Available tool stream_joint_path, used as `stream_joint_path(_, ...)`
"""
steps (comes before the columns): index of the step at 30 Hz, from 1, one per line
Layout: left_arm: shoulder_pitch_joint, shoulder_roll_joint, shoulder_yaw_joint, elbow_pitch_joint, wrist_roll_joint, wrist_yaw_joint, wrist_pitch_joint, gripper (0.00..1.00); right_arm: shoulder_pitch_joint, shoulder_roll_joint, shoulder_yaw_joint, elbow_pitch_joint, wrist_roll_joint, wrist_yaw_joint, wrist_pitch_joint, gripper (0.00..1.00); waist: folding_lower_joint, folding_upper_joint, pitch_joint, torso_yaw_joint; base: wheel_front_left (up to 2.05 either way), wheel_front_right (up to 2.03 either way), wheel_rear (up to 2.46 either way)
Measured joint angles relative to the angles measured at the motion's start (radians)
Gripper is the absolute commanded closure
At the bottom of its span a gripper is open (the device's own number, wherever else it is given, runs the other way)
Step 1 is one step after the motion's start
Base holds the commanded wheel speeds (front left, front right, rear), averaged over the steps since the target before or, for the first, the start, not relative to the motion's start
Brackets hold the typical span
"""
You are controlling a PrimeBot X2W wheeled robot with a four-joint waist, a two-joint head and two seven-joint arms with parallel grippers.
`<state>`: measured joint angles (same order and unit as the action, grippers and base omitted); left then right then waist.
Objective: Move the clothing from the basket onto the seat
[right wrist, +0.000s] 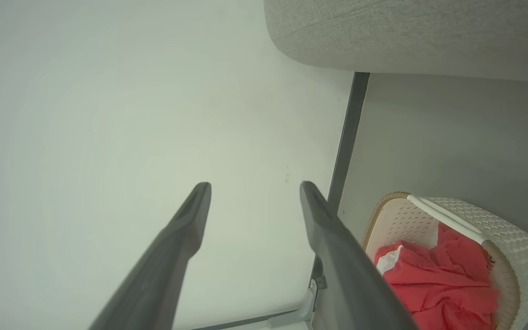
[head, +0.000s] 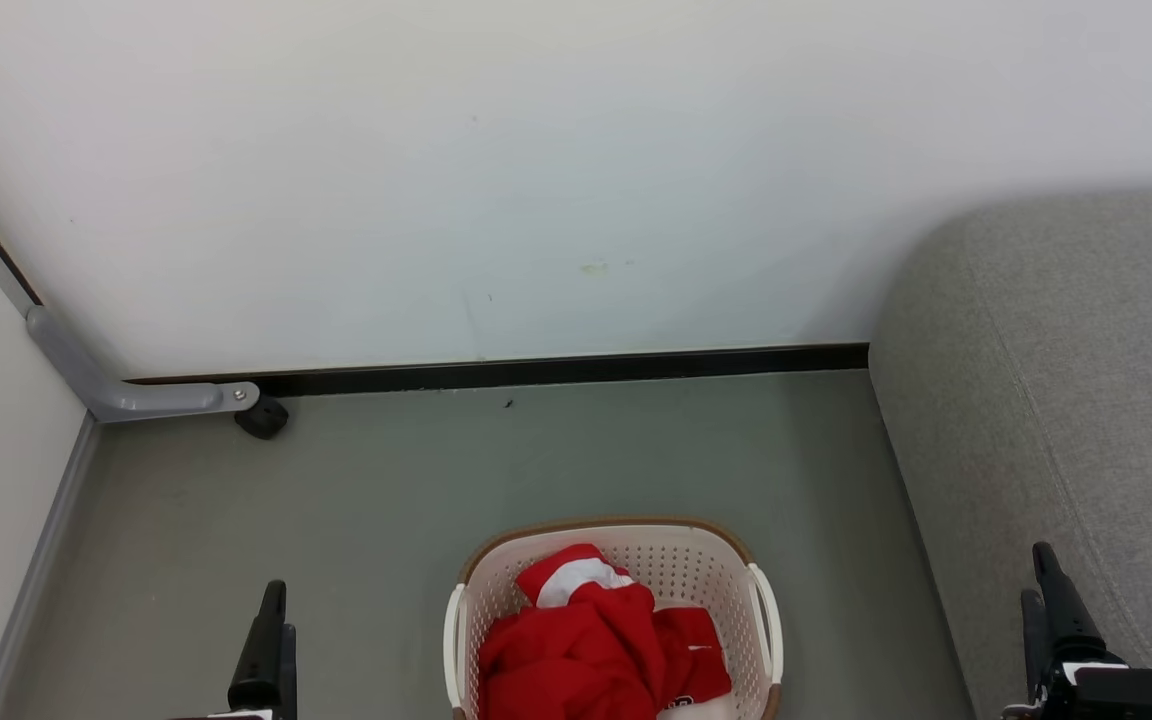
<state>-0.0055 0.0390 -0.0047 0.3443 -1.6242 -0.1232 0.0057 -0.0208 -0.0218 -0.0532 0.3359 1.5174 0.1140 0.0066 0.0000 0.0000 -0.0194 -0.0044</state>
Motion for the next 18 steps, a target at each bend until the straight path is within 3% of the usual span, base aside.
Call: stream_joint_path(18, 0.008, 0.023, -0.065, 0.008, 0.12, 0.0, -0.068, 0.0, 0.0, -0.021, 0.042, -0.02, -0.214, 0.0, -0.062, 0.0, 0.0, 0.0, -0.013, -0.006, 0.0, 0.0, 0.0)
